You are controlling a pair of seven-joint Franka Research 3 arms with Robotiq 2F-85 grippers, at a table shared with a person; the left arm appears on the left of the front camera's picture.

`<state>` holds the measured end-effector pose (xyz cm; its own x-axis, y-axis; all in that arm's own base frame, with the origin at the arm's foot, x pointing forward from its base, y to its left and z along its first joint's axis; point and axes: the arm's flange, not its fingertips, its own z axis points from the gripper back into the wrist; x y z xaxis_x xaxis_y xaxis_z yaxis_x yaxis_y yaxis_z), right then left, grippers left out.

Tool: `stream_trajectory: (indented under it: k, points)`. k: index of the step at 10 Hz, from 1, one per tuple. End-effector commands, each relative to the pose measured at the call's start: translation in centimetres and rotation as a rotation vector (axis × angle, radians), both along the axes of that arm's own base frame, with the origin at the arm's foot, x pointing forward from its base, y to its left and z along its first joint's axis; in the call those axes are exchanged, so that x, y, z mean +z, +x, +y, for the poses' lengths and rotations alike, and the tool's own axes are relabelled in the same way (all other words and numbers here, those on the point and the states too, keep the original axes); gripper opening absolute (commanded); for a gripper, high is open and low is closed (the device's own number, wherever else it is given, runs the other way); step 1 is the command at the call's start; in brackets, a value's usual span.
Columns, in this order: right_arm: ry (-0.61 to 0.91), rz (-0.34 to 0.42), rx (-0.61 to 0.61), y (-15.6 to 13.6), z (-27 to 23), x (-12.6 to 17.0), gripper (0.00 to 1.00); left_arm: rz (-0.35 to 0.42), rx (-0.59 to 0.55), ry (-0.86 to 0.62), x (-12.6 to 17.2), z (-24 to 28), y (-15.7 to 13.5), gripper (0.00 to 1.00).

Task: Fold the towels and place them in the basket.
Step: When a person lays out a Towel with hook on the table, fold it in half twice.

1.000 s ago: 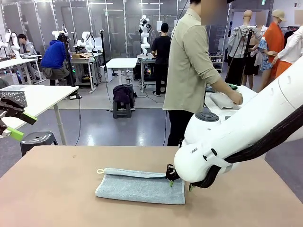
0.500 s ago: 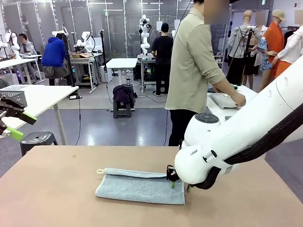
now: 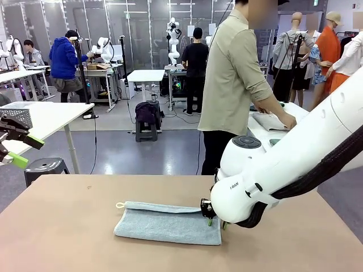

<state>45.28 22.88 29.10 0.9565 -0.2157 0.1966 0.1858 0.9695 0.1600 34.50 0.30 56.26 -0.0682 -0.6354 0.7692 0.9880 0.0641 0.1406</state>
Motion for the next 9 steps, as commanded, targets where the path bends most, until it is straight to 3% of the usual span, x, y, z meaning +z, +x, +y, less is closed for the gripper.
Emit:
stream_trajectory:
  k: [1,6,9]
  points:
    - [-0.005,-0.042,-0.061,-0.23,1.55,-1.11,0.49,-0.015,-0.02,-0.024,0.18,-0.03,-0.05,0.77]
    - [-0.013,-0.027,-0.065,-0.25,1.67,-1.2,0.45,-0.015,-0.02,-0.024,0.18,-0.03,-0.05,0.77]
    - [-0.019,-0.009,-0.069,-0.26,1.6,-1.08,0.22,-0.015,-0.02,-0.024,0.18,-0.03,-0.05,0.77]
